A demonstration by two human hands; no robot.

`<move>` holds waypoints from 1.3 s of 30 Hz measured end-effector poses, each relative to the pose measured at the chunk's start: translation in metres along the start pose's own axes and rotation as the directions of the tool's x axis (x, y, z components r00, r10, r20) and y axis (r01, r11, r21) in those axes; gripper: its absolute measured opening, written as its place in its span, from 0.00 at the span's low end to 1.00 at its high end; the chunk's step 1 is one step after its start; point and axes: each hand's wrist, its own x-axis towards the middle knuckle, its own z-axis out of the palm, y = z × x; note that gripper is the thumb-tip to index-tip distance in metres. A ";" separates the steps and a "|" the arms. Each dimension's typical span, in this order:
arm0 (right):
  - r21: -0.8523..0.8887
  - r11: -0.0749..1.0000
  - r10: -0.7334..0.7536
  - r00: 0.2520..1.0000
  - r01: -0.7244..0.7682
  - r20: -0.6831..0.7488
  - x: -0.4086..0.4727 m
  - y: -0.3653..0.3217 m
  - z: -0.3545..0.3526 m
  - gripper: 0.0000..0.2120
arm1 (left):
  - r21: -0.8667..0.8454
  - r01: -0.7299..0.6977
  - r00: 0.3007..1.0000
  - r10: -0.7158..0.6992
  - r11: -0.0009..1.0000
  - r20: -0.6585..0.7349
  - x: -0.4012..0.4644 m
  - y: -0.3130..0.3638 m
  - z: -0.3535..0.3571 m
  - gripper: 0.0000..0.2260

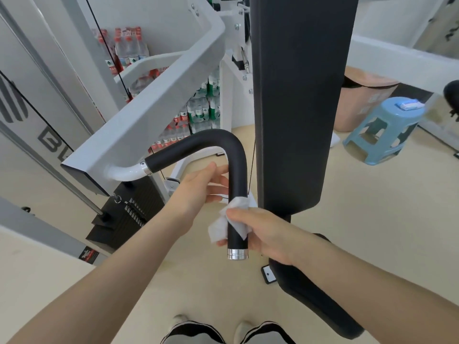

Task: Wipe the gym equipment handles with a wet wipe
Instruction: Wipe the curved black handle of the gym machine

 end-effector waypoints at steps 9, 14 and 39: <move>-0.273 0.962 -0.003 0.998 -0.014 -0.063 -0.018 0.024 0.013 0.07 | 0.005 -0.056 0.997 0.056 0.998 -0.060 0.000 -0.009 0.005 0.18; -0.233 0.969 -0.151 0.948 0.085 -0.280 0.010 -0.013 0.013 0.11 | -0.013 -0.041 0.998 0.040 0.999 -0.041 0.004 -0.009 0.001 0.18; -0.849 -0.517 -0.505 0.840 -0.109 0.199 0.105 -0.103 0.073 0.12 | 0.173 -0.335 0.942 0.326 0.926 0.077 0.001 0.033 -0.125 0.12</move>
